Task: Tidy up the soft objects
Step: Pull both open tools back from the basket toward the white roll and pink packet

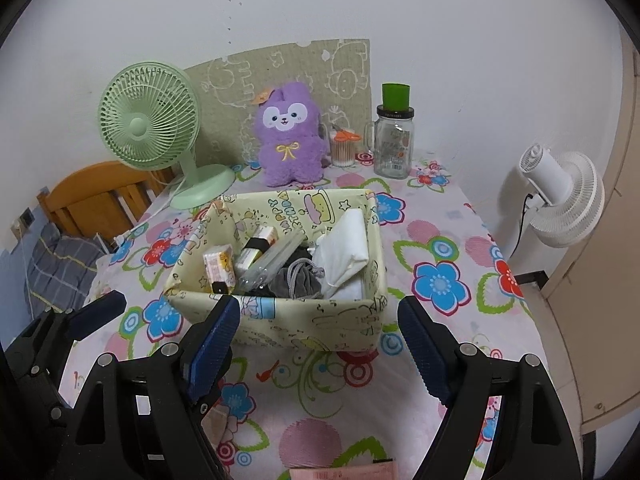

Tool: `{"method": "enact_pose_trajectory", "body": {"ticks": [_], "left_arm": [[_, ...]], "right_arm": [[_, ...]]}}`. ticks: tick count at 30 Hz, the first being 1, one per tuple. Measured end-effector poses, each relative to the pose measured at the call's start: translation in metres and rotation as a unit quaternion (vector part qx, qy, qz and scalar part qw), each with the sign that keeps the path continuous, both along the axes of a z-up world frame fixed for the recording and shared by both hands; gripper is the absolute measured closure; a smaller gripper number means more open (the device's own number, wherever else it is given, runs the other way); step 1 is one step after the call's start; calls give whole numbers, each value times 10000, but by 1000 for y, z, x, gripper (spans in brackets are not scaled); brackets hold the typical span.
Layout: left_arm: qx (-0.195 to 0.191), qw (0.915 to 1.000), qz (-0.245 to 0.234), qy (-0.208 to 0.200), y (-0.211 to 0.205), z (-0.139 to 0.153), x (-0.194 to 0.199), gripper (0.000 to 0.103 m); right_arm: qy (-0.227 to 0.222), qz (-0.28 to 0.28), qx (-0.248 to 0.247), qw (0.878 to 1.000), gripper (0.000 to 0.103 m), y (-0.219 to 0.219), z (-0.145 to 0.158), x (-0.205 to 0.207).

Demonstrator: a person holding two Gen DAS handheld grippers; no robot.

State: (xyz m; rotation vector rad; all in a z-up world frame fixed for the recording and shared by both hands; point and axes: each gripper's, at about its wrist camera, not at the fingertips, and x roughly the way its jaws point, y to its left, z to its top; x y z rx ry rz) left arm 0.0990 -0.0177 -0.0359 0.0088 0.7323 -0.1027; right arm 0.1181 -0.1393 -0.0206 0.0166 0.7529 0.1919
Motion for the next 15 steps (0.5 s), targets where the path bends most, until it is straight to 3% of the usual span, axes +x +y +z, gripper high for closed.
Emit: {"method": "enact_pose_trajectory", "body": {"ticks": [15], "left_arm": [[-9,10000,-12,-56,-3,-2,-26,3]], "right_arm": [[-123,45,-66,9999,16,-2,-1,-29]]}}
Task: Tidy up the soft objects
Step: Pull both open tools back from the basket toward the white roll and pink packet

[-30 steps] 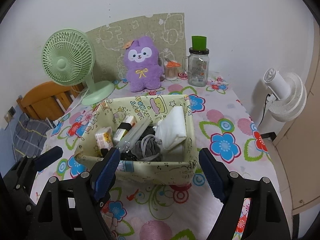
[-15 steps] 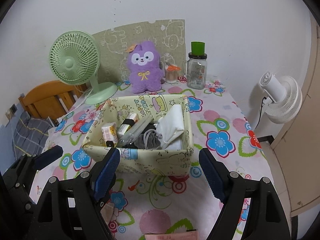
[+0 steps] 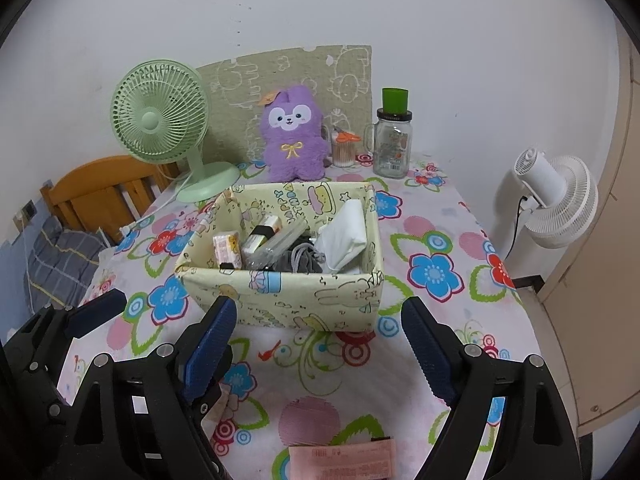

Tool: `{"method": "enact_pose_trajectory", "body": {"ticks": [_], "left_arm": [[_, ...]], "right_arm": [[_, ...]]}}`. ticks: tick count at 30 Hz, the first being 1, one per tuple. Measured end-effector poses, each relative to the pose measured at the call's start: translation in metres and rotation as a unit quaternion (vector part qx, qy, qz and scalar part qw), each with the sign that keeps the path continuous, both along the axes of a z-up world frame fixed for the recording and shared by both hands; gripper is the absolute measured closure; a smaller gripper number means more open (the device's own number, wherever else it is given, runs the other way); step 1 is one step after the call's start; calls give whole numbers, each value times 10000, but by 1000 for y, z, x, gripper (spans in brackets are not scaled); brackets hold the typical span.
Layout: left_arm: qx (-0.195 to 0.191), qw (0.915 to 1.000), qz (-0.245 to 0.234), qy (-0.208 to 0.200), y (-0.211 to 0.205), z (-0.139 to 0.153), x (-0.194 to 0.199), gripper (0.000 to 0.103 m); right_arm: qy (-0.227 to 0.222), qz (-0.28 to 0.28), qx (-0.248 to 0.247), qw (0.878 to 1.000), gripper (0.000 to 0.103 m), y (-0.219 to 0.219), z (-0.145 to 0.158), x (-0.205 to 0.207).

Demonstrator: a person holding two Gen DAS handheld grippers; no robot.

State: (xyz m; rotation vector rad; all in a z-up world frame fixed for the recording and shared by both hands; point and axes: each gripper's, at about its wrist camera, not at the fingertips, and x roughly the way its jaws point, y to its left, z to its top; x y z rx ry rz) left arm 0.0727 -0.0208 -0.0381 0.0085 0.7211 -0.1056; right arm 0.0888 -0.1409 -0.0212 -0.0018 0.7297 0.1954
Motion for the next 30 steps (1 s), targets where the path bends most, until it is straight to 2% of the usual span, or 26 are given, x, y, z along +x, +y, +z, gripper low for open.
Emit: {"method": "enact_pose_trajectory", "body": {"ticks": [19,30], "left_arm": [[-4,10000,-63,23,-6,-14,-34,3],[-12,9999,-75,119,-8,-33,-48,3]], "right_arm": [[5,55,-13,10000,16,-5,-17,-33],[78,103,-76,9999,16,-5,-33,-48]]}}
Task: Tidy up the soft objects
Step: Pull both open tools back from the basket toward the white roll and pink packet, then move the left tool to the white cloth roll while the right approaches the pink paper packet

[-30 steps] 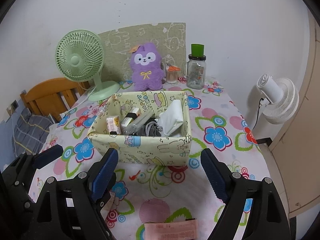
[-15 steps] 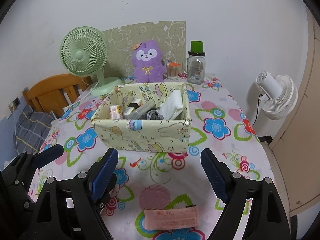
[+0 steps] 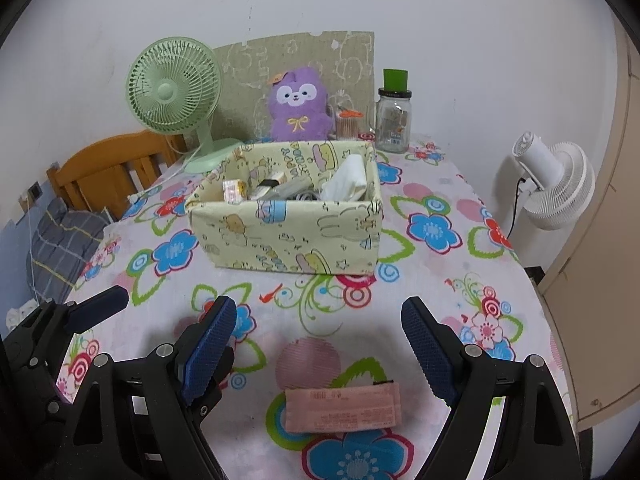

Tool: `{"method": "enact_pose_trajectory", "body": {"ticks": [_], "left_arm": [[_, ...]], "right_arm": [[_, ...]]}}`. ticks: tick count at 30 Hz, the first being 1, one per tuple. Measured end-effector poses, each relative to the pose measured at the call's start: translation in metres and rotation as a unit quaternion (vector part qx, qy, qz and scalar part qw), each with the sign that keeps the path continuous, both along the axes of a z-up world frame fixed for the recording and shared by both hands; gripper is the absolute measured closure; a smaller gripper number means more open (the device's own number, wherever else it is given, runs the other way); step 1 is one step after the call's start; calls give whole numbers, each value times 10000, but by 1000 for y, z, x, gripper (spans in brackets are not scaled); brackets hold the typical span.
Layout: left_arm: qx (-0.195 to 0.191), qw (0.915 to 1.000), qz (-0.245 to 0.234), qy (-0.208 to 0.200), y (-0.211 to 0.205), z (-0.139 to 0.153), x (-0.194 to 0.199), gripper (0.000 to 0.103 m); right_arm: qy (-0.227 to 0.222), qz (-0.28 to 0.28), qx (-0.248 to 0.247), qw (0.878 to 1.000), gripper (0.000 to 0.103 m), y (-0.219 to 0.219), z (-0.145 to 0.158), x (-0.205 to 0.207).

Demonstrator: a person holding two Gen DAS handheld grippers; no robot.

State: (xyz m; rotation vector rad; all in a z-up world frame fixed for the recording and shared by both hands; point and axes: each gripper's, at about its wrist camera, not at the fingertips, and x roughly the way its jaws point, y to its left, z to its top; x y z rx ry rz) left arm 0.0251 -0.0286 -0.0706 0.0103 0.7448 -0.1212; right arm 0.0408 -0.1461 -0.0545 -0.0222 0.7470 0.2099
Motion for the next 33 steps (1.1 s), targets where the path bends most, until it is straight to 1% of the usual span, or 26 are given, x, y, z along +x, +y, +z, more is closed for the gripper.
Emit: {"method": "enact_pose_trajectory", "body": {"ticks": [8,19,24,33], "left_arm": [[-15,9997,30,225,0,-20,-5,3],[216,9993,-161,247,-15,-38,-15,3],[230,9989,-216,345,-19,-48,-17,3],[406,9971,-294,572,-27,-68,-15,3]], "right_arm": [[115,43,-100,9999,16,-2,-17,-10],[211,-23,-110,9997,16,-9,-34,-20],[345,-64,-87,9993,16,-15,-46,-22],[499,-67,-82,9987,16,-17,-60,-18]]}}
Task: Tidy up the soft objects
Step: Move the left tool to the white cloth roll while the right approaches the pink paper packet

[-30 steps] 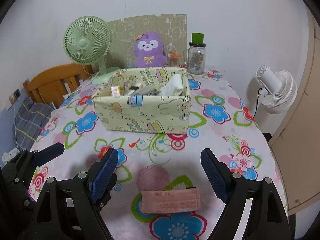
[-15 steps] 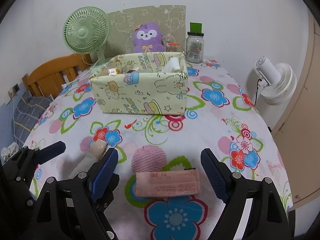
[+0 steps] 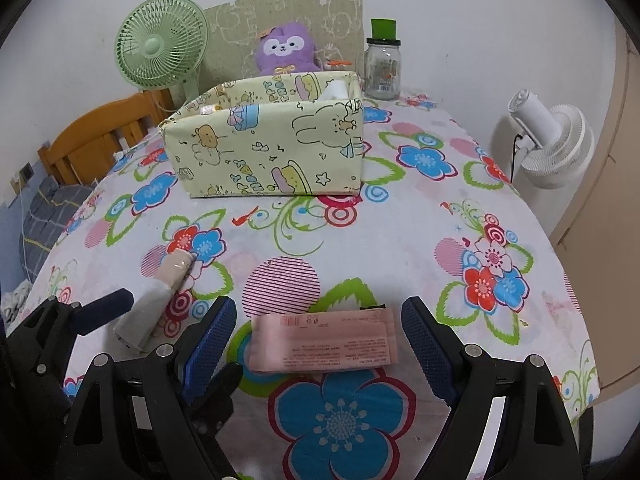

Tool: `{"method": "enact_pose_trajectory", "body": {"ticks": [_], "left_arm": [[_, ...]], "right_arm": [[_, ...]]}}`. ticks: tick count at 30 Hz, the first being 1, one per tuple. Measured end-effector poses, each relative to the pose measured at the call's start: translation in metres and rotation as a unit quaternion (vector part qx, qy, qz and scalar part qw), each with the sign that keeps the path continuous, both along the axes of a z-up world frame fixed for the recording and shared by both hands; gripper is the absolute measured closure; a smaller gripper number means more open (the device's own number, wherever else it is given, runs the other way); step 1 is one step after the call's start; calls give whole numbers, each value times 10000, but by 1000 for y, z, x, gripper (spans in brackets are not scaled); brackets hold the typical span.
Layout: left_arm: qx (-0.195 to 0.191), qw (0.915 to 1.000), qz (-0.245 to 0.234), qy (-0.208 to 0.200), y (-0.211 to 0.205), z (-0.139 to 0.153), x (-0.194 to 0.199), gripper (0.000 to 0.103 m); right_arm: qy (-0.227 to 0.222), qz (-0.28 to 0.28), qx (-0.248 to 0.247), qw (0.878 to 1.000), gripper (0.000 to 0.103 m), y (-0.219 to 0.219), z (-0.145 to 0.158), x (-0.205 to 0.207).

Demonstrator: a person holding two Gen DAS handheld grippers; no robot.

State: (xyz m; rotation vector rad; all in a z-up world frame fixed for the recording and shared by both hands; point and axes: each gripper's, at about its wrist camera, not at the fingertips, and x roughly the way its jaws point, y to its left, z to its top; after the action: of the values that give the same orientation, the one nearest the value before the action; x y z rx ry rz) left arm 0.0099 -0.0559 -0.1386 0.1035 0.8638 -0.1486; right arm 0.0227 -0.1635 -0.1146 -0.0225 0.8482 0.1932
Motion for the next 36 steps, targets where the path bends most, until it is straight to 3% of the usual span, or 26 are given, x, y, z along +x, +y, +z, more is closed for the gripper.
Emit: {"method": "enact_pose_trajectory", "body": {"ticks": [21,28,36], "left_arm": [[96,9989,386,248,5,-15,45,3],[-56,9996,177,201,5,-5,30,3],[194,9997,-30,164,-9,-11,18,3]], "right_arm": [[345,6,65,9994,16,-10,-20,37],[312,-23,88,9995,16,-15,-17,43],[239,-63,102,9996,16,-21,-14,38]]}}
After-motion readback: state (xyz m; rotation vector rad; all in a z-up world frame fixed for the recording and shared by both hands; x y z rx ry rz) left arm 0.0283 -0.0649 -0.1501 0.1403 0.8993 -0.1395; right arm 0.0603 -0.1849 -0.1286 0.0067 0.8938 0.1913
